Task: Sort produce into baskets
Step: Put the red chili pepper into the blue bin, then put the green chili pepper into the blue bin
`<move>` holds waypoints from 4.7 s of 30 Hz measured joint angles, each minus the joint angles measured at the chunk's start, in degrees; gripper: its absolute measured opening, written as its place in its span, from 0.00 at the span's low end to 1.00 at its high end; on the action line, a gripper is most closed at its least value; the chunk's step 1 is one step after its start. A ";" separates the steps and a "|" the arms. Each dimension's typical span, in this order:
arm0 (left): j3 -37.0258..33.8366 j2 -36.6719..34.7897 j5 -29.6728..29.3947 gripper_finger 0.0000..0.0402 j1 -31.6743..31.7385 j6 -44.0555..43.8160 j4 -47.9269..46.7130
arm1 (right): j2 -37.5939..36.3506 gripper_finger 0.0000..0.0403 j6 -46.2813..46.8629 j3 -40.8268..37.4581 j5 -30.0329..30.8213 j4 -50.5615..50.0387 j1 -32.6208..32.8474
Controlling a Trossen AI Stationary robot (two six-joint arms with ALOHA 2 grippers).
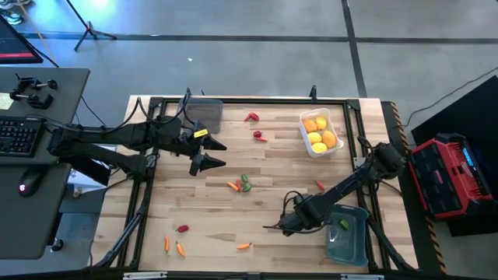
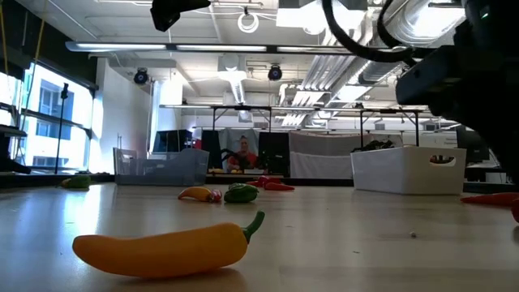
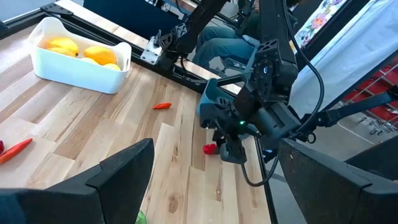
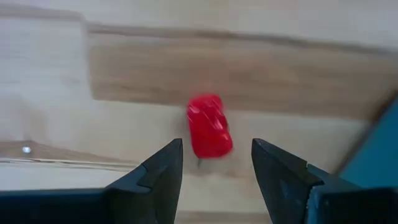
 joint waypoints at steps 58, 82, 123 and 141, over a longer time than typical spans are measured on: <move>0.00 0.00 0.01 0.82 0.00 -4.61 0.02 | -22.67 0.13 7.07 -4.09 -7.48 -13.79 20.14; 0.00 0.00 0.44 0.82 -0.04 -8.00 0.02 | -22.67 0.30 5.42 -4.09 -10.95 -14.12 20.21; 24.69 49.82 -10.25 0.82 -7.44 -9.44 -27.30 | -32.74 0.59 -21.56 3.02 29.36 -23.61 -3.25; 25.79 55.59 -11.75 0.62 -9.35 -10.52 -22.55 | -32.76 0.59 -23.10 2.95 31.71 -24.47 -3.37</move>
